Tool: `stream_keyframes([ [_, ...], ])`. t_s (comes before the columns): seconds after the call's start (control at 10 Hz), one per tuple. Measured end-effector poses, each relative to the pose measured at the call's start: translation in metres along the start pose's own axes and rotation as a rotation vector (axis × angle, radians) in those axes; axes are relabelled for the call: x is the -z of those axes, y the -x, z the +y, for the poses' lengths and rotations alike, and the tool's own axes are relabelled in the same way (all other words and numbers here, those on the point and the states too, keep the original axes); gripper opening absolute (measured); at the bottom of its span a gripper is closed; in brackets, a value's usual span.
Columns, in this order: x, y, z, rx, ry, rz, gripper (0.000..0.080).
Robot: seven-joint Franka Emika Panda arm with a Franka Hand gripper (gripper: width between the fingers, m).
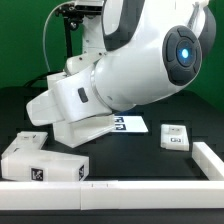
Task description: Assemble cabinet
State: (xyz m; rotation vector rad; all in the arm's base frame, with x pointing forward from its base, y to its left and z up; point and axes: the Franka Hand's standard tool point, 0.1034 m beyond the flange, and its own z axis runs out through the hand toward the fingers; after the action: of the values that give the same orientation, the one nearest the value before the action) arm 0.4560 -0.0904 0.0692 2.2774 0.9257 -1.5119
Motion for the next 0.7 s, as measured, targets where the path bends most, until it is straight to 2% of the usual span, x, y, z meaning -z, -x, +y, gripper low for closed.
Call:
stream_keyframes([
  [0.1, 0.004, -0.001, -0.006, -0.025, -0.011, 0.001, 0.0103],
  [0.2, 0.029, -0.001, -0.024, -0.045, -0.004, 0.035, 0.0103],
  [0.3, 0.041, 0.002, -0.032, -0.044, -0.006, 0.097, 0.0103],
  [0.4, 0.045, 0.009, -0.03, -0.055, -0.028, 0.127, 0.0103],
  [0.5, 0.063, 0.017, -0.017, -0.031, -0.032, 0.192, 0.0103],
  [0.6, 0.074, 0.014, -0.008, -0.05, -0.01, 0.284, 0.0103],
  [0.7, 0.074, 0.013, -0.006, -0.055, 0.001, 0.36, 0.0103],
])
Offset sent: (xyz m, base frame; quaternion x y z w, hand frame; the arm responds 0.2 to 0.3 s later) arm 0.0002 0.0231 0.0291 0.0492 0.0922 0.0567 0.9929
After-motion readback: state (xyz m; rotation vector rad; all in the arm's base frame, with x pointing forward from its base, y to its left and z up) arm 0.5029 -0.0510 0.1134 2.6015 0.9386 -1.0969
